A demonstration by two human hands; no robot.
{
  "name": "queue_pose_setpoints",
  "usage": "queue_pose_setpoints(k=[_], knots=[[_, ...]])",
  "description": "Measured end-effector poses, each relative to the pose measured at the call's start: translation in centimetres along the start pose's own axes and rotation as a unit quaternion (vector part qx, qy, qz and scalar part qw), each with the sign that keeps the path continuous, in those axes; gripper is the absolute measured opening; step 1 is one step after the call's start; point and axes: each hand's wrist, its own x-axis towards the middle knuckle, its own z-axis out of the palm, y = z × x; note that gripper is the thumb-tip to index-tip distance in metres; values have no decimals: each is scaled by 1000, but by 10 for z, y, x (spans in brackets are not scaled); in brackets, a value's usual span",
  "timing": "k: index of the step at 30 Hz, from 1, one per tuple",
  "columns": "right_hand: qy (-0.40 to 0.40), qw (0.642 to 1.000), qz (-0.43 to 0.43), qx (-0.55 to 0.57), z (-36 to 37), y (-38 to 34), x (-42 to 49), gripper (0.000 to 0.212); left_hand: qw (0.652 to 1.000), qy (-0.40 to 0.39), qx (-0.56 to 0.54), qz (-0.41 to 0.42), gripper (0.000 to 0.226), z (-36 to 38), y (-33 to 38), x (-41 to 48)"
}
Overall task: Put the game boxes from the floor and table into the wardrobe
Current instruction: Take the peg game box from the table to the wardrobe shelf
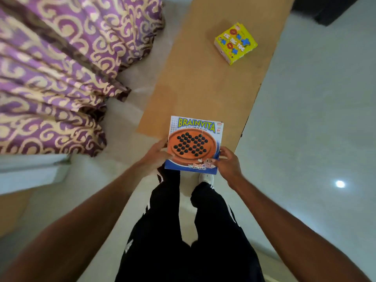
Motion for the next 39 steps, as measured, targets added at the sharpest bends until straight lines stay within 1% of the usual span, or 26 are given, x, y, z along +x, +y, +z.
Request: queue_pose_setpoints(k=[3,5,6,8,10,13,16,20,22,24,27,28,29,30,32,36,38,39], knots=[[-41,996,-55,-59,-8,-17,-44,34,995,75,-56,18,41,8,-21,-77],[-70,988,-102,-88,-8,-30,-69,28,984,145,-92,36,36,18,-38,-123],[-87,982,-127,-111,-4,-36,-83,27,976,180,-113,46,37,22,-49,-147],[-120,966,-169,-154,9,-44,-108,34,957,237,-156,63,41,30,-75,-189],[-143,950,-202,-190,25,-48,-128,41,938,276,-199,61,40,35,-100,-221],[-201,918,-256,-225,69,-49,-168,44,899,352,-253,69,36,35,-151,-278],[-248,888,-292,-254,119,-40,-214,40,867,416,-265,66,38,30,-204,-332],[-304,837,-346,-295,187,-8,-277,45,829,486,-270,53,51,25,-282,-404],[-340,808,-372,-304,226,15,-317,46,801,525,-283,44,65,28,-328,-447],[-376,771,-401,-322,267,38,-356,47,769,566,-294,26,74,34,-371,-491],[-432,711,-431,-349,323,66,-416,45,714,622,-322,-2,73,51,-429,-549],[-458,684,-438,-362,348,78,-442,45,686,643,-341,-16,72,60,-453,-574],[-477,665,-439,-371,365,86,-462,45,667,656,-353,-24,73,68,-469,-591],[-493,650,-442,-373,379,93,-479,45,656,663,-359,-32,73,74,-482,-605],[-531,609,-447,-385,411,113,-522,45,619,687,-378,-45,73,90,-512,-635],[-592,530,-453,-405,475,159,-592,44,521,728,-441,-66,73,118,-564,-682],[-616,502,-447,-411,507,185,-623,45,477,741,-468,-71,82,126,-596,-701],[-626,494,-440,-414,523,198,-639,46,461,746,-476,-73,84,127,-614,-709]])
